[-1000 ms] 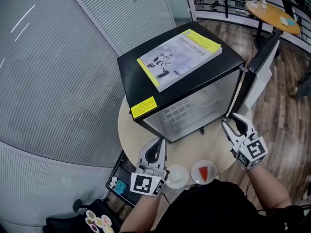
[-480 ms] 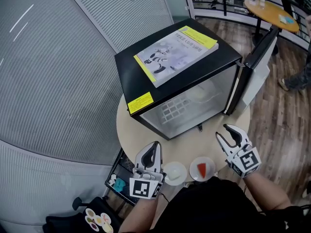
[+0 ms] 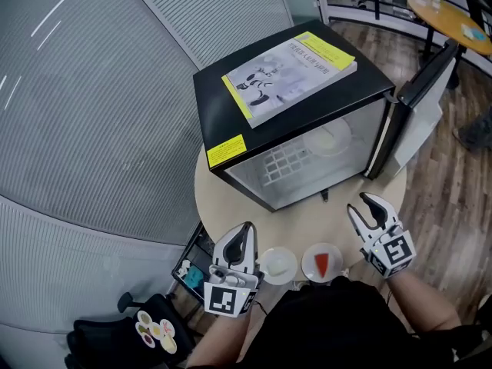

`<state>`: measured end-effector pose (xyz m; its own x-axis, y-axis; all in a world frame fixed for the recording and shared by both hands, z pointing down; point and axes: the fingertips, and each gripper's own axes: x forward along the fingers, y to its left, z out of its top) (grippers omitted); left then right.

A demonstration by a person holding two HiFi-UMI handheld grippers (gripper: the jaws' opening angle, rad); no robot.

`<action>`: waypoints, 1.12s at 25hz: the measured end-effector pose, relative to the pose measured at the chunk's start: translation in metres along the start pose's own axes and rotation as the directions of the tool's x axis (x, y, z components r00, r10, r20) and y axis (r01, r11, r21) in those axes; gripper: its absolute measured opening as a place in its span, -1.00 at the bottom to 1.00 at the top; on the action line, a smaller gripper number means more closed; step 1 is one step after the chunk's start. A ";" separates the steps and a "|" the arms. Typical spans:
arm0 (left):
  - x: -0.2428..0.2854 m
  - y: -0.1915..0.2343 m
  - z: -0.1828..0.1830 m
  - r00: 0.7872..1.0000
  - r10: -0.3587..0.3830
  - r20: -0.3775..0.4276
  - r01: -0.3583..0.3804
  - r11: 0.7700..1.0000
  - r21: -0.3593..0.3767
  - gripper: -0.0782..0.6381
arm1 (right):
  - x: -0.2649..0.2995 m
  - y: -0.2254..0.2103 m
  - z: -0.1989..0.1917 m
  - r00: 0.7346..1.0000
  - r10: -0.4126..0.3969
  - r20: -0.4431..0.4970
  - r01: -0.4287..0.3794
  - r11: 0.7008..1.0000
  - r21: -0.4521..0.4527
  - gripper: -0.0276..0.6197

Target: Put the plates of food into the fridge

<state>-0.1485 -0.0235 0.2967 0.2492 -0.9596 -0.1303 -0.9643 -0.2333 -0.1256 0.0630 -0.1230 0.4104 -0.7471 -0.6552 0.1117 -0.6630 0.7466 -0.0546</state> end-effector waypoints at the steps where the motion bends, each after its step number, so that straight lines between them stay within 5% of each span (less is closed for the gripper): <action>1: -0.002 -0.001 0.002 1.000 0.011 0.000 -0.011 1.000 0.007 -0.78 | 0.001 -0.001 -0.002 1.000 0.009 -0.002 -0.009 1.000 0.005 -0.41; 7: -0.010 -0.011 0.000 0.994 0.098 -0.054 -0.096 0.995 0.026 -0.78 | 0.005 -0.002 -0.009 0.995 0.093 0.039 -0.094 0.995 0.028 -0.41; 18: -0.052 0.013 -0.005 0.977 0.194 -0.085 -0.192 0.981 0.039 -0.78 | 0.021 0.030 -0.038 0.990 0.140 -0.030 -0.138 0.987 0.077 -0.41; 28: -0.048 0.057 -0.014 0.993 -0.021 -0.120 0.019 1.000 -0.017 -0.78 | 0.036 0.068 -0.027 1.000 -0.024 -0.009 0.025 0.996 0.083 -0.41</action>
<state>-0.2166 0.0069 0.3099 0.2567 -0.9665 -0.0086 -0.9607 -0.2541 -0.1114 -0.0076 -0.0922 0.4372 -0.7303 -0.6721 0.1219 -0.6831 0.7179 -0.1341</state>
